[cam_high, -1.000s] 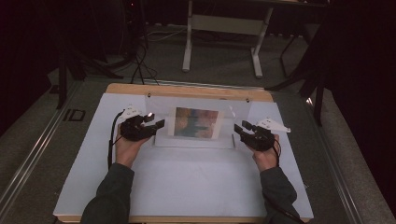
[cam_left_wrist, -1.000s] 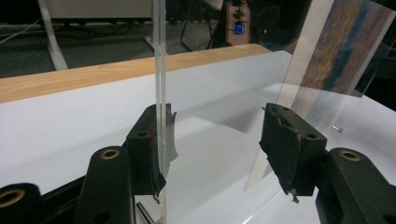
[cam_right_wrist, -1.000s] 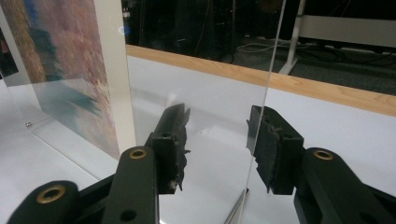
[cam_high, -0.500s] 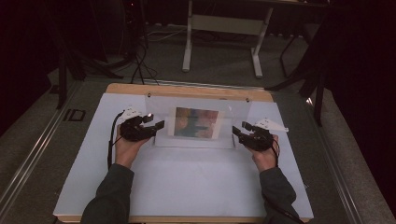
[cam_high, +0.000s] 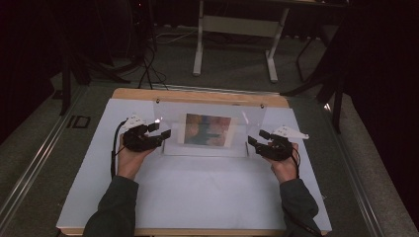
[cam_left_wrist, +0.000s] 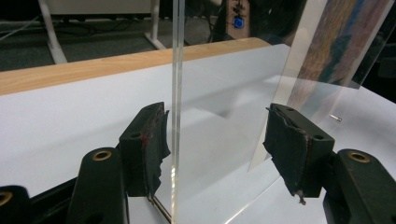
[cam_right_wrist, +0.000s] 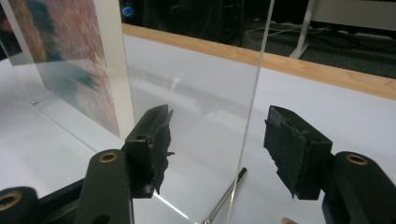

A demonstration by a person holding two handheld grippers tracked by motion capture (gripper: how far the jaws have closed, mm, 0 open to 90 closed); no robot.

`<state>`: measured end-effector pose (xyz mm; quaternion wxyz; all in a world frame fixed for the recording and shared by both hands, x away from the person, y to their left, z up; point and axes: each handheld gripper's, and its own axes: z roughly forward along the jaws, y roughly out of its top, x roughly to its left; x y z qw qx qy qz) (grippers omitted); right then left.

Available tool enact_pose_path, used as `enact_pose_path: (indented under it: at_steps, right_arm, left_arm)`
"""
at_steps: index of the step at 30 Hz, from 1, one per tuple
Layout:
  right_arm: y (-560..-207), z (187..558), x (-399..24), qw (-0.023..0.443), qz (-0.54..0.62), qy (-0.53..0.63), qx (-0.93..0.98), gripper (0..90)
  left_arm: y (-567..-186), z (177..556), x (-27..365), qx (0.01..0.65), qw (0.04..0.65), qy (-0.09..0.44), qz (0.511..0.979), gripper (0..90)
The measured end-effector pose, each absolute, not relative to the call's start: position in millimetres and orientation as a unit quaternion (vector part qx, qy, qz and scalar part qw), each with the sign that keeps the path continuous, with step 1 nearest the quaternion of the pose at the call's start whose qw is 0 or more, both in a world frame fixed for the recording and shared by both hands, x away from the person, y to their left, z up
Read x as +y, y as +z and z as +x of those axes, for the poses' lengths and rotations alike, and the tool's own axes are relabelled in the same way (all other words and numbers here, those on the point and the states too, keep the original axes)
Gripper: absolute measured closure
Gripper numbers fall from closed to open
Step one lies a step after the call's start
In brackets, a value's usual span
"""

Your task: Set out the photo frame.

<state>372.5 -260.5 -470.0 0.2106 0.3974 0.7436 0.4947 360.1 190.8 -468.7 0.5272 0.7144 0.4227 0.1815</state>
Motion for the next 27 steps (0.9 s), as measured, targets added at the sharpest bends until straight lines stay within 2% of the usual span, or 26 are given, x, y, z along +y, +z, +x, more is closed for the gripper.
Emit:
enact_pose_path:
  at_steps: [12, 27]
  right_arm:
    - [-472.3, 363.9, -280.0, 0.207, 0.408, 0.475, 0.752, 39.3]
    - [-483.9, 361.3, -296.7, 0.204, 0.424, 0.461, 0.753, 39.3]
  left_arm:
    - [-463.3, 343.7, 205.9, 0.429, 0.519, 0.187, 0.715, 41.0]
    - [-477.7, 332.6, 216.4, 0.448, 0.497, 0.185, 0.720, 41.2]
